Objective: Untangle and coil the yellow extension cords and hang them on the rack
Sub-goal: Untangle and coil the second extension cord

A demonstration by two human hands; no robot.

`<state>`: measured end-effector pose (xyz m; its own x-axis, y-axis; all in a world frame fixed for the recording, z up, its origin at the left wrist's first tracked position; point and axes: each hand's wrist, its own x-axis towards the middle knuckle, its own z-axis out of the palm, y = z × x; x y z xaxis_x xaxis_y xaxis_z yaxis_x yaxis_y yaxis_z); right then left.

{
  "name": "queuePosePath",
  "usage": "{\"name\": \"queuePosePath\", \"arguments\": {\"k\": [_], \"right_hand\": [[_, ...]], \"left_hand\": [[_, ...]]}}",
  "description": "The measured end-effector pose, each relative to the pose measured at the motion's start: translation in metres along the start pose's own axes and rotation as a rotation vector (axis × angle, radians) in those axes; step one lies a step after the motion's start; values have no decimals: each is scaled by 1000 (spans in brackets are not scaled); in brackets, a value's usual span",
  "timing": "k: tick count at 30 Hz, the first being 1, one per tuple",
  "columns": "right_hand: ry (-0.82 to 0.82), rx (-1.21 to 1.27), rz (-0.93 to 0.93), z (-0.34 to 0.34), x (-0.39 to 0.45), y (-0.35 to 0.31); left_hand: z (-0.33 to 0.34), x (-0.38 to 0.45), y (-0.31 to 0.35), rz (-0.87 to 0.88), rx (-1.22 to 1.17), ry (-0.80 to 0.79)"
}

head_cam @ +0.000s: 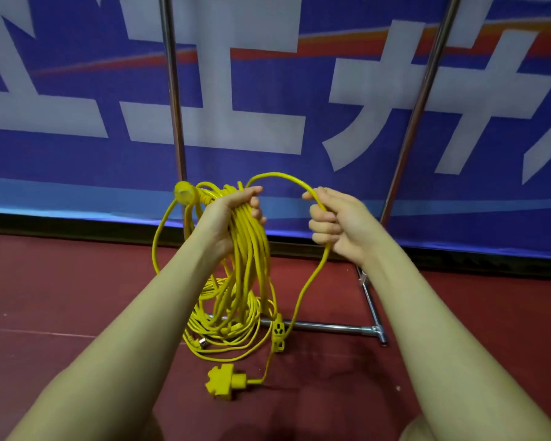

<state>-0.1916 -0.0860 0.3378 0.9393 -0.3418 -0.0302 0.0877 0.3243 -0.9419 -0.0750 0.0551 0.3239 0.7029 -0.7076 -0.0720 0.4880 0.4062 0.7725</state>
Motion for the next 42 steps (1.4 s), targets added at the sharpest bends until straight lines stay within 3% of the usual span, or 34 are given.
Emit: {"name": "queuePosePath", "arguments": {"k": [5,13,23,27,32,36,39,42], "right_hand": [[-12,339,61,1,0,-7],[31,766,-32,2,6,-12],[163,840,-191,-4,16,-14],[236,597,-138,-11,16,-12],[269,218,-70,-17,11,-1],[61,-234,43,-10,5,18],[-115,-424,142,-3,3,32],[-101,-509,62,4,3,37]], "left_hand": [[0,-5,-3,-83,204,-95],[2,-7,-21,-193,279,-183],[4,-10,-39,-280,366,-408],[9,-11,-40,-226,360,-367],[5,0,-32,-122,143,-267],[11,0,-26,-42,79,-143],[13,1,-24,-9,15,-102],[12,1,-20,29,-15,-77]]}}
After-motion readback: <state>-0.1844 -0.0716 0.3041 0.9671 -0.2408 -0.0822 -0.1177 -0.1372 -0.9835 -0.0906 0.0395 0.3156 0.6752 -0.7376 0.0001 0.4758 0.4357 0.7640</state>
